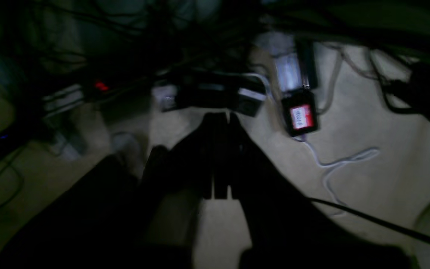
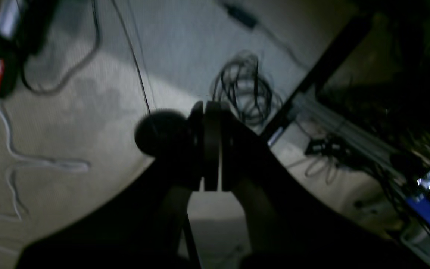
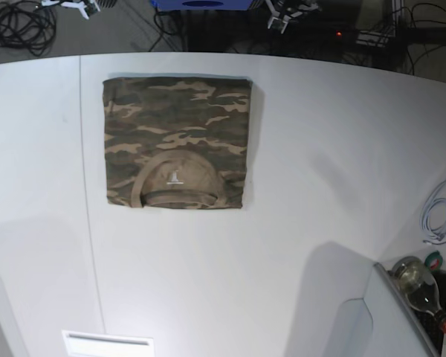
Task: Layout the t-shirt on the table in an organized manner, then fold the t-shirt properly
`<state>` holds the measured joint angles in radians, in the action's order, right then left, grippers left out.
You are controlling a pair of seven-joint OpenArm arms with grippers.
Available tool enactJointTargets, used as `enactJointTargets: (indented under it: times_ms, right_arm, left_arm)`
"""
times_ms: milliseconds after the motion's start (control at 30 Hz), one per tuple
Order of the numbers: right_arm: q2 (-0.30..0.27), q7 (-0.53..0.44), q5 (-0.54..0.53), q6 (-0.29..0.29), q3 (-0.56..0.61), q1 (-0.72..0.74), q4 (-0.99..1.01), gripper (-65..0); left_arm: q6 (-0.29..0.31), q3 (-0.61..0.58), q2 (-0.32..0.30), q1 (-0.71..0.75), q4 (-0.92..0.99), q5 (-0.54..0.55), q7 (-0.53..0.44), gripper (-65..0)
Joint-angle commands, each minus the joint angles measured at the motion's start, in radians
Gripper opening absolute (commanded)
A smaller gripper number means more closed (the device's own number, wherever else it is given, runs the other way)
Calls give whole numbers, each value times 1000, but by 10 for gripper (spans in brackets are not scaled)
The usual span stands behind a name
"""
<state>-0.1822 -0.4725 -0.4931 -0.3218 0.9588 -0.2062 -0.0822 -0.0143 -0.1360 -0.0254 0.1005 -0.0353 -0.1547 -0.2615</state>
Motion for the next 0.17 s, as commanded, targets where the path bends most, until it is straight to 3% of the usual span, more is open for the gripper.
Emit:
enactJointTargets:
  times_ms: [0,133]
  right_arm:
    - [-4,-19,1,-7,1,7,-3,-642]
    - [6,-22,1,-7,2,26,-3,-642]
  left_arm:
    - [4,0,3,11,4,4,-3,-650]
    - [4,0,-6,11,4,-1,-8,-650]
